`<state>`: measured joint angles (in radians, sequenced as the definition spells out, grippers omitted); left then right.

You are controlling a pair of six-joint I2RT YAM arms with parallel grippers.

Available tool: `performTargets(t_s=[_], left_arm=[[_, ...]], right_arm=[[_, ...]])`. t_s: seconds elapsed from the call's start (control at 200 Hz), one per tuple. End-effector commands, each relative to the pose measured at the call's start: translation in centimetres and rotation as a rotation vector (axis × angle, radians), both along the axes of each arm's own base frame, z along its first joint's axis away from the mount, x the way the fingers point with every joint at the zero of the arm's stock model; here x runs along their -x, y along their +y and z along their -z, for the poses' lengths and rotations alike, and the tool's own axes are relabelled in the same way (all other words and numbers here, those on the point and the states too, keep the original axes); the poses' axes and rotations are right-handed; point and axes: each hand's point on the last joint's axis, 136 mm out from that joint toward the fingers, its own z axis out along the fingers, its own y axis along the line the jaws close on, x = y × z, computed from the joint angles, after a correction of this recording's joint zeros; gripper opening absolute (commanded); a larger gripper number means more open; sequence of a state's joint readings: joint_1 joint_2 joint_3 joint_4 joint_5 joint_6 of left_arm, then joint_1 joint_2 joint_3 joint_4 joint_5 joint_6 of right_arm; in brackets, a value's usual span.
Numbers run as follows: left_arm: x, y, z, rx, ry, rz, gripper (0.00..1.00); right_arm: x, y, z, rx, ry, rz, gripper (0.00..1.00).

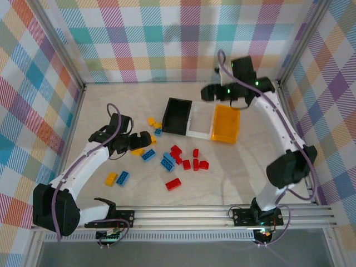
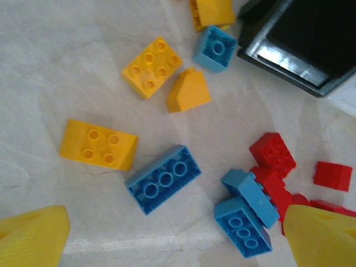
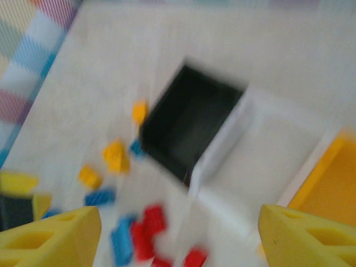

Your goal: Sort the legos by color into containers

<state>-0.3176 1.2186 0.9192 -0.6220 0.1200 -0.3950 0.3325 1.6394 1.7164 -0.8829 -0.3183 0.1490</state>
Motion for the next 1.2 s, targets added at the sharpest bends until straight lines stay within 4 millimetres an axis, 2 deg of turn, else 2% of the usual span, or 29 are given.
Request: performTargets(t_s=[0.0,0.085,0.155,0.205,0.27,0.44,0.61,0.745,0.895,1.195], left_arm=[[1.2,-2.1,-0.3,0.022,-0.001,0.108,0.98],[2.2,-2.9,0.7,0.019,0.022,0.131,0.98],[2.6,-3.2,1.4,0.026,0.038,0.124,0.98],[2.8,-3.4,1.8,0.035,0.047,0.115,0.98],[2.9,-3.5,2.1,0.043,0.059,0.105,0.98],[3.4,-3.0,2.0,0.028,0.064,0.092,0.98],[4.3,-2.1,1.9,0.013,0.055,0.068,0.98],[5.1,-1.4,2.0,0.014,0.050,0.039,0.98],[6.0,-0.5,2.1,-0.003,0.048,0.018,0.99],[6.5,0.2,2.5,-0.027,0.048,0.005,1.00]], right_arm=[[8.3,-0.1,8.3,-0.006,0.430,0.059,0.72],[12.4,-1.0,12.2,0.090,0.514,0.094,0.72],[14.9,-1.8,15.3,0.162,0.600,0.139,0.72],[16.3,-1.7,17.1,0.177,0.655,0.146,0.71],[17.1,-1.5,18.8,0.206,0.669,0.142,0.71],[15.9,-1.4,20.5,0.284,0.579,0.068,0.72],[15.9,-0.9,22.6,0.335,0.675,0.051,0.70],[15.3,-0.3,23.5,0.302,0.685,0.098,0.67],[14.3,0.2,24.2,0.290,0.691,0.138,0.58],[14.6,0.0,25.6,0.313,0.729,0.169,0.57]])
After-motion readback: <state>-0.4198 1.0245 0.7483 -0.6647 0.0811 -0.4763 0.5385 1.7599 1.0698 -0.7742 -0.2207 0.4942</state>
